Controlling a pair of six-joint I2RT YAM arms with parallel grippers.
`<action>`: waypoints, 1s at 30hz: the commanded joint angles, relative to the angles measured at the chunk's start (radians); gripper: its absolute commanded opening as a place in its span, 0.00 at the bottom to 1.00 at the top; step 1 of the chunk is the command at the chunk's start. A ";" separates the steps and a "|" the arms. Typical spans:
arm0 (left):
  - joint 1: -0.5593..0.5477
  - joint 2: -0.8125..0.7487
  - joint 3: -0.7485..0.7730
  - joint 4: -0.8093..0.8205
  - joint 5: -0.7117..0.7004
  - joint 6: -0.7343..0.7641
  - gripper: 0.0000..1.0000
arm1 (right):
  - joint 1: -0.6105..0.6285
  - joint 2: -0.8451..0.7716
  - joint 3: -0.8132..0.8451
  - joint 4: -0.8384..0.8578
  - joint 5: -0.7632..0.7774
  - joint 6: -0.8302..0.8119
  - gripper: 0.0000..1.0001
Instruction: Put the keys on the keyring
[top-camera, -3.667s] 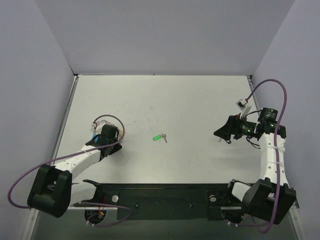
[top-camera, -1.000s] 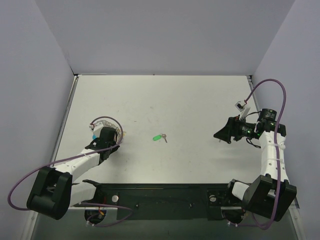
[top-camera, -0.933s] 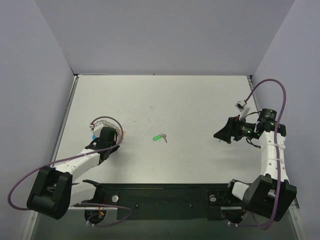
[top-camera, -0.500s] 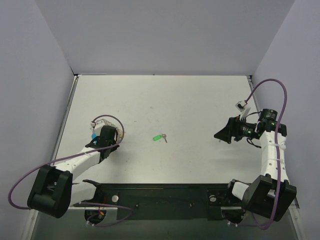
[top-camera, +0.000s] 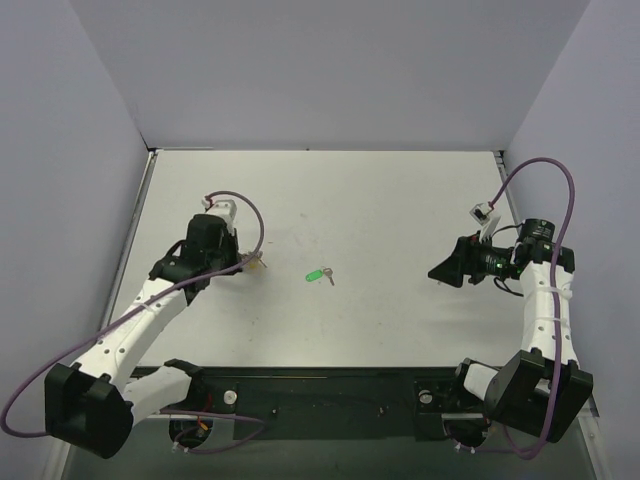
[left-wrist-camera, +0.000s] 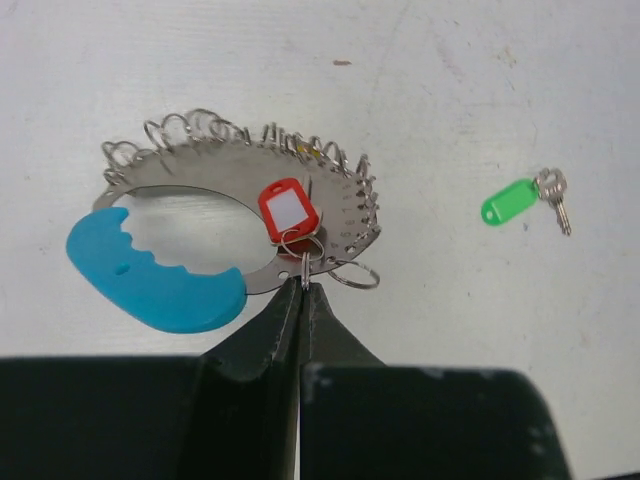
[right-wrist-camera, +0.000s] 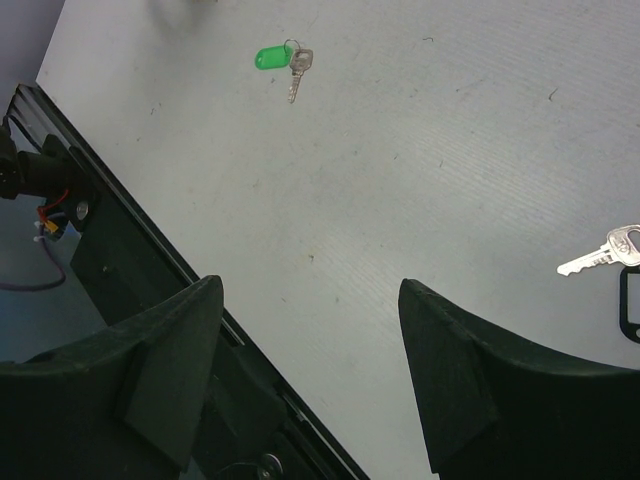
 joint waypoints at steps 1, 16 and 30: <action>-0.009 -0.028 0.140 -0.197 0.193 0.275 0.00 | -0.004 -0.002 0.045 -0.061 -0.063 -0.058 0.66; -0.291 -0.112 0.427 -0.484 0.221 0.731 0.00 | 0.251 0.021 0.195 -0.559 0.016 -0.640 0.68; -0.594 -0.201 0.333 -0.317 0.348 0.925 0.00 | 0.611 0.082 0.399 -0.782 0.079 -1.072 0.71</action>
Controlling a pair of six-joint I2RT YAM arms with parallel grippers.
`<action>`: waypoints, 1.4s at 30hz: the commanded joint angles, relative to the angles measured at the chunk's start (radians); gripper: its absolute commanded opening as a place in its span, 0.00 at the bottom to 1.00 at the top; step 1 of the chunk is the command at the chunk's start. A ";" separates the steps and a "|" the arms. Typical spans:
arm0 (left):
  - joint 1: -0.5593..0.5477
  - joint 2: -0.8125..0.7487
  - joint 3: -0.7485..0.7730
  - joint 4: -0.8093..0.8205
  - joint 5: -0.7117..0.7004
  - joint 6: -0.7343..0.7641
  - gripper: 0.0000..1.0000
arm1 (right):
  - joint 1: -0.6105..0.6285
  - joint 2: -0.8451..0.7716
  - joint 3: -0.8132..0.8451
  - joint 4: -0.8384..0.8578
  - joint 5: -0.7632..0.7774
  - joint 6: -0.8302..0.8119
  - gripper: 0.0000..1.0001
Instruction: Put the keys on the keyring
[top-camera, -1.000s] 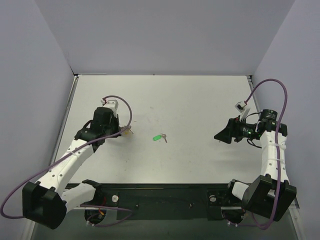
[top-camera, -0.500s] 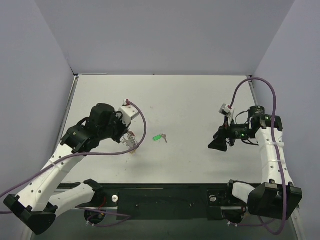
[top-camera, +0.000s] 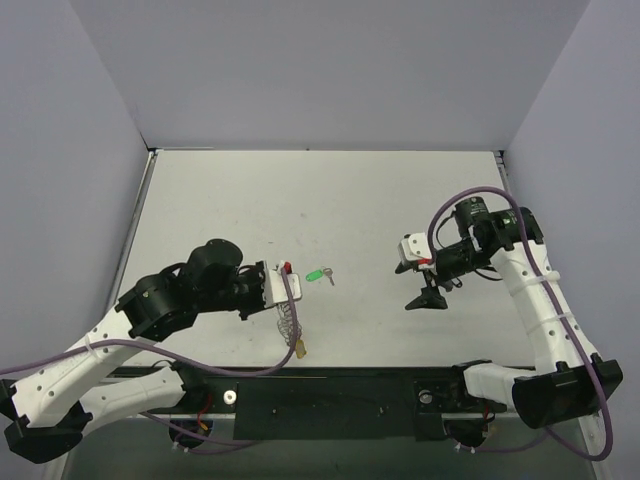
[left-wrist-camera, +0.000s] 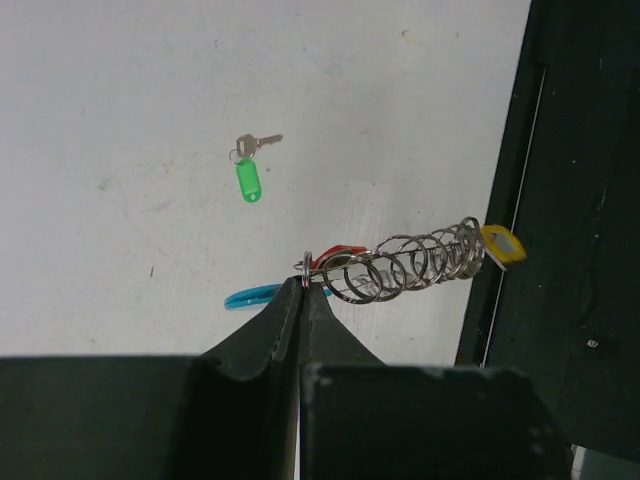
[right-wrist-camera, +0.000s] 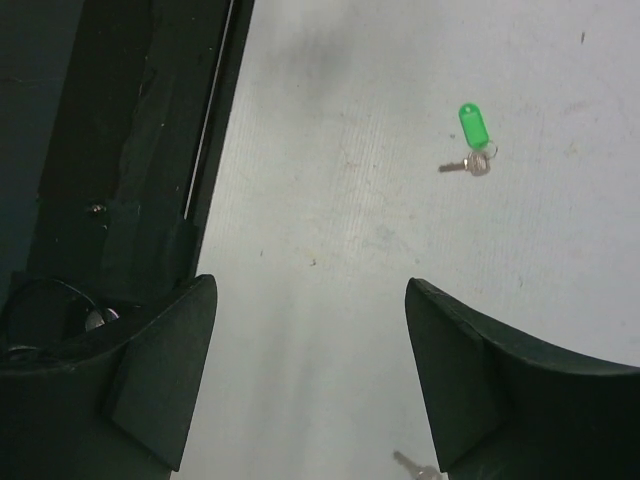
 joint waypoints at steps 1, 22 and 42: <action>-0.056 -0.005 -0.001 0.130 0.028 0.080 0.00 | 0.093 0.020 0.073 -0.272 -0.013 -0.093 0.71; -0.140 0.018 -0.133 0.446 0.050 0.004 0.00 | 0.455 -0.036 0.076 0.165 -0.013 0.416 0.66; -0.085 -0.003 0.121 -0.178 -0.682 -0.758 0.00 | 0.239 -0.135 -0.112 0.421 -0.034 0.871 0.61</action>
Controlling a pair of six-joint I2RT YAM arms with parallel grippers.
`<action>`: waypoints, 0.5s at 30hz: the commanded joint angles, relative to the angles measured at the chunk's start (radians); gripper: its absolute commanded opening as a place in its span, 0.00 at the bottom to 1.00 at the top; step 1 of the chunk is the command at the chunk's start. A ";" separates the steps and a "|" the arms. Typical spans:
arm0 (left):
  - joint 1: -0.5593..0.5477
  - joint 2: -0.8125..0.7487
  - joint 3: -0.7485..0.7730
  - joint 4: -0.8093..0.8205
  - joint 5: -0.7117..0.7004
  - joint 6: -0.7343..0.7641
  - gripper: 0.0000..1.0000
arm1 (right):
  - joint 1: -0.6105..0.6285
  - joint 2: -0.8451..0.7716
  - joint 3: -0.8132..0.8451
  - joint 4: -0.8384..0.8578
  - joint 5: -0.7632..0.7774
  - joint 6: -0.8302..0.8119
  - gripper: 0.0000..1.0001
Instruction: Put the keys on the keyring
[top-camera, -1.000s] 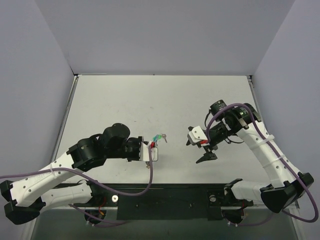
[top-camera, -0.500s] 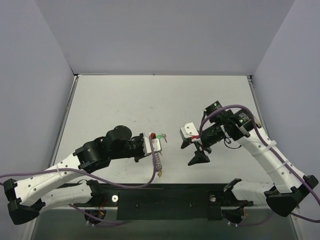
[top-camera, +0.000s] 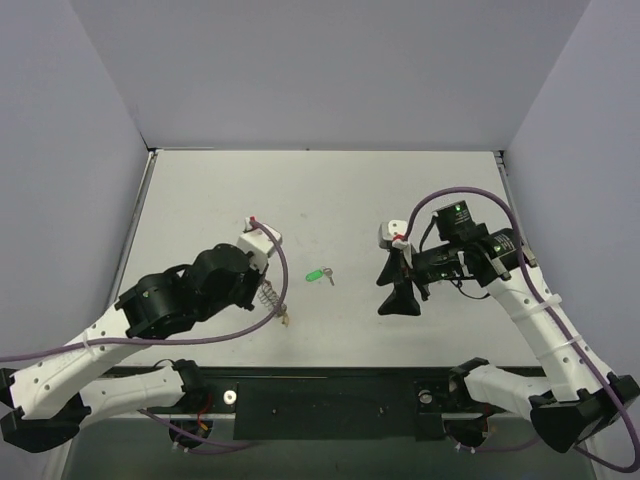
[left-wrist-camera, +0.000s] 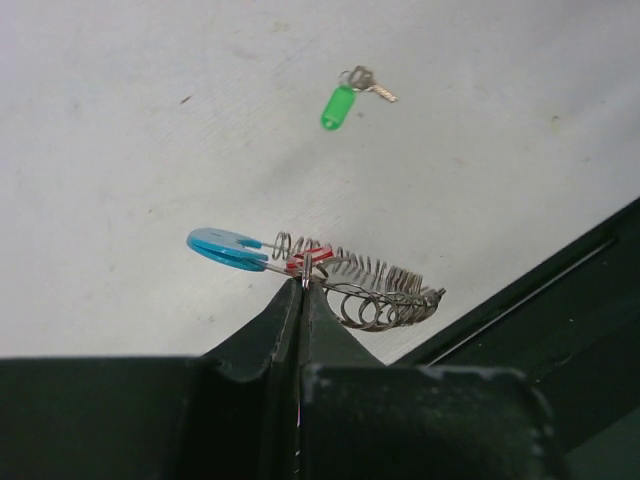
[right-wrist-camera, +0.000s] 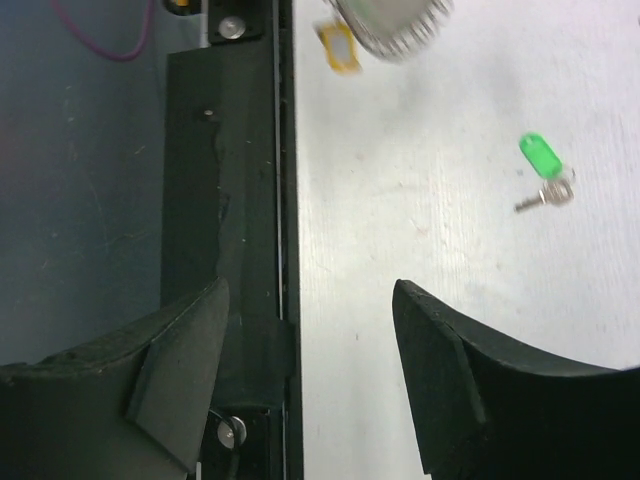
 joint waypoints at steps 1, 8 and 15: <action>0.067 -0.036 0.103 -0.206 -0.165 -0.111 0.00 | -0.094 -0.040 -0.101 0.067 -0.031 0.065 0.62; 0.308 0.033 0.037 -0.220 0.117 -0.108 0.00 | -0.275 -0.112 -0.281 0.182 -0.091 0.127 0.62; 0.567 0.231 -0.084 -0.058 0.321 -0.039 0.00 | -0.422 -0.153 -0.407 0.282 -0.142 0.161 0.63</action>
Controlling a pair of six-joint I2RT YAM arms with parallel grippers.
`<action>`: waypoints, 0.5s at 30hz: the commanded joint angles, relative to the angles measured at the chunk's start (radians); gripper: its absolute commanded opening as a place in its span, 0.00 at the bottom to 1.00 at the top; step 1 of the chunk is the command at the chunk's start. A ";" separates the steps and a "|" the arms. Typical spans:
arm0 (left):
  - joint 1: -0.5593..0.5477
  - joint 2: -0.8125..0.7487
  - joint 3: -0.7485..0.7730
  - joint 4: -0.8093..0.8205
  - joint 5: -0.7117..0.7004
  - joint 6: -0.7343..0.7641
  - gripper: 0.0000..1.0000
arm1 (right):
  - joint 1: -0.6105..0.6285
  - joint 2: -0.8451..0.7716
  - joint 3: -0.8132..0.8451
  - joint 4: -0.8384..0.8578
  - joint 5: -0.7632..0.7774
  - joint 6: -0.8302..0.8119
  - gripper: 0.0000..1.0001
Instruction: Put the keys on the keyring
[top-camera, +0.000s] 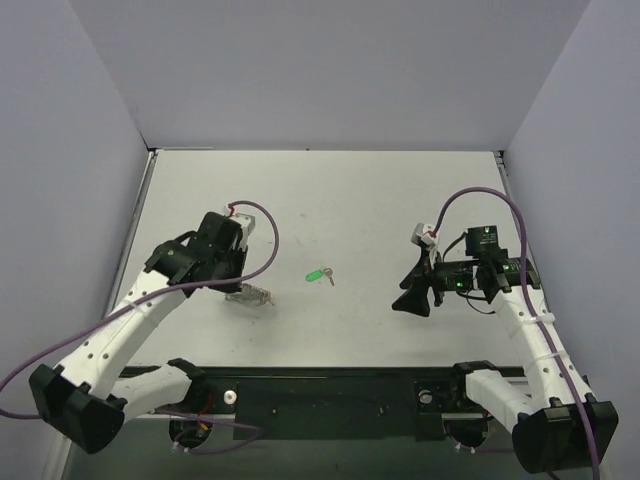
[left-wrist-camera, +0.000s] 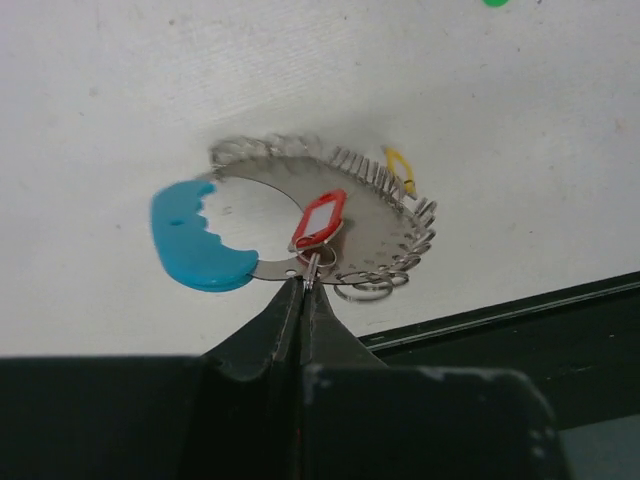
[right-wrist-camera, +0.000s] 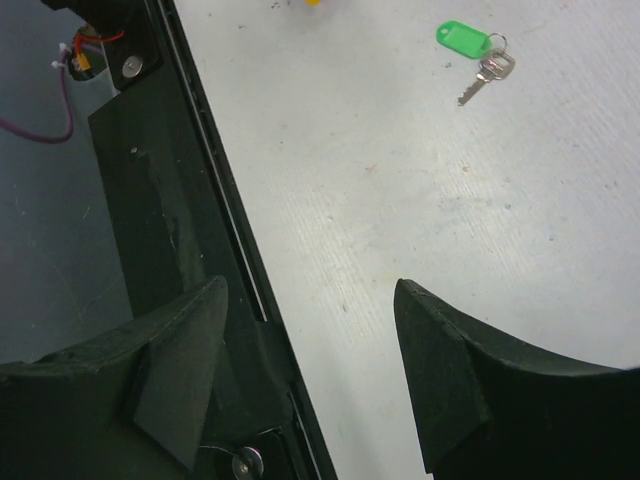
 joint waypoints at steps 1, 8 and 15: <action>0.146 0.146 -0.049 0.164 0.166 0.050 0.00 | -0.068 -0.025 -0.031 0.068 -0.082 0.029 0.63; 0.249 0.477 0.061 0.307 0.127 0.100 0.00 | -0.128 -0.047 -0.053 0.068 -0.121 0.017 0.63; 0.285 0.683 0.174 0.324 0.118 0.122 0.00 | -0.174 -0.048 -0.064 0.066 -0.135 0.008 0.64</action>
